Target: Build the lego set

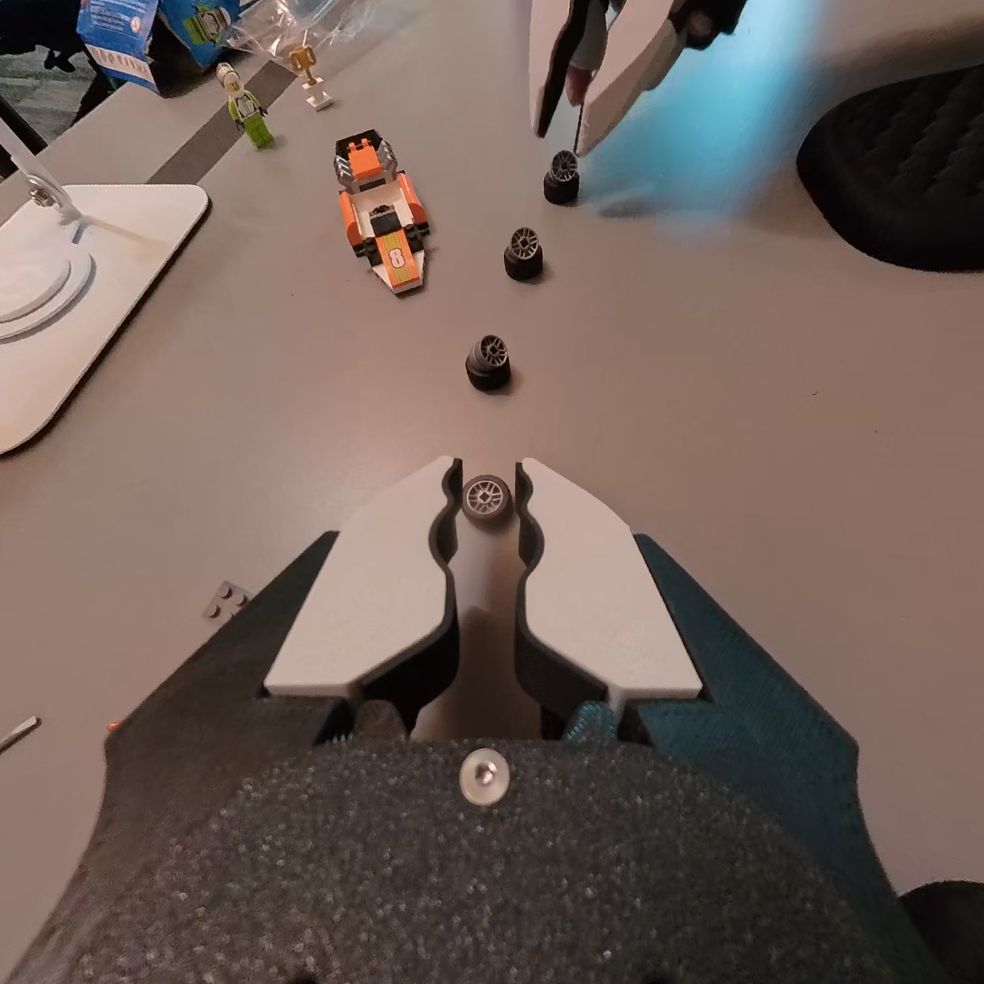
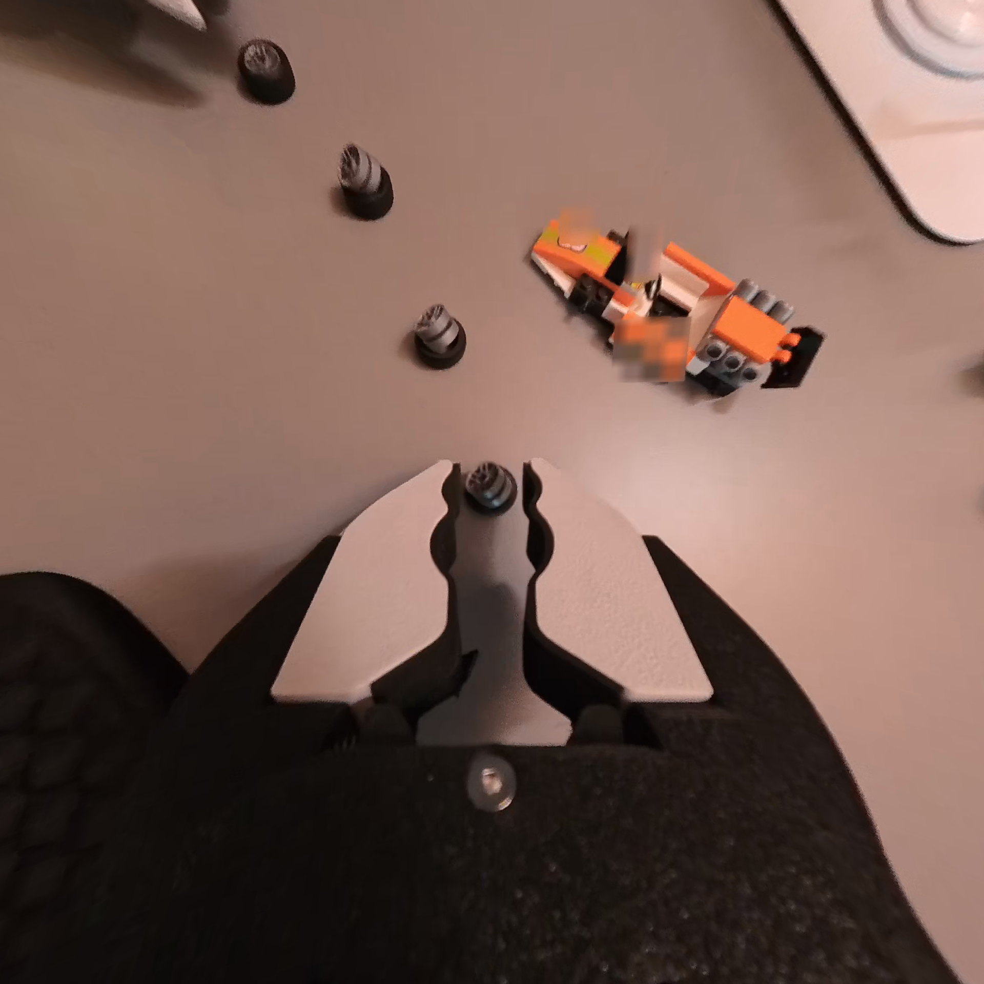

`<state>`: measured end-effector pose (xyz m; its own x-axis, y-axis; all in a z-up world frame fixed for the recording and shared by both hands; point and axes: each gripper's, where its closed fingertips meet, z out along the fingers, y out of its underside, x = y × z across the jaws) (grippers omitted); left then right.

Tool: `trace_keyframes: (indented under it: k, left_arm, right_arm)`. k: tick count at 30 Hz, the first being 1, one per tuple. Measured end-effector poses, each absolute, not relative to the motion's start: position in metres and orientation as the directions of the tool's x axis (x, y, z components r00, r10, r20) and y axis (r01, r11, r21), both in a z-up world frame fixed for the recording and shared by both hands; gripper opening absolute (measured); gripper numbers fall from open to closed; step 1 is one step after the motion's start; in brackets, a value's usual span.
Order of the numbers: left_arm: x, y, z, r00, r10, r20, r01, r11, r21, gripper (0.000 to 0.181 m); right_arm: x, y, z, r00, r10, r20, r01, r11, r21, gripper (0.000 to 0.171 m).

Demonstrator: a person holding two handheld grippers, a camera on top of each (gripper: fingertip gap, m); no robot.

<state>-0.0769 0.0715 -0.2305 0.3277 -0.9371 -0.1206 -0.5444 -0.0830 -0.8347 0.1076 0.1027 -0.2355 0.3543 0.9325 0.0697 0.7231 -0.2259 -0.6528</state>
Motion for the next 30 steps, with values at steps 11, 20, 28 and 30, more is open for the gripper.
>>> trace_keyframes:
  k: [11, 20, 28, 30]
  left_arm:
    - [-0.076, 0.070, -0.229, 0.321, -0.938, -0.131, -0.544, -0.070, -0.836, 0.018]
    - [-0.076, 0.070, -0.224, 0.325, -0.935, -0.139, -0.532, -0.059, -0.845, 0.017]
    - [-0.074, 0.069, -0.224, 0.318, -0.939, -0.132, -0.528, -0.059, -0.847, 0.017]
    - [-0.074, 0.068, -0.224, 0.317, -0.940, -0.126, -0.523, -0.063, -0.850, 0.017]
  right_arm:
    - [0.010, 0.086, -0.228, 0.151, 0.975, 0.164, 0.805, -0.025, -0.593, 0.026]
    - [-0.021, 0.097, -0.255, 0.060, 0.988, 0.143, 0.871, 0.018, -0.491, 0.028]
    - [-0.023, 0.098, -0.261, 0.035, 0.994, 0.104, 0.882, 0.018, -0.471, 0.024]
    - [-0.024, 0.098, -0.261, 0.038, 0.995, 0.095, 0.880, 0.012, -0.474, 0.021]
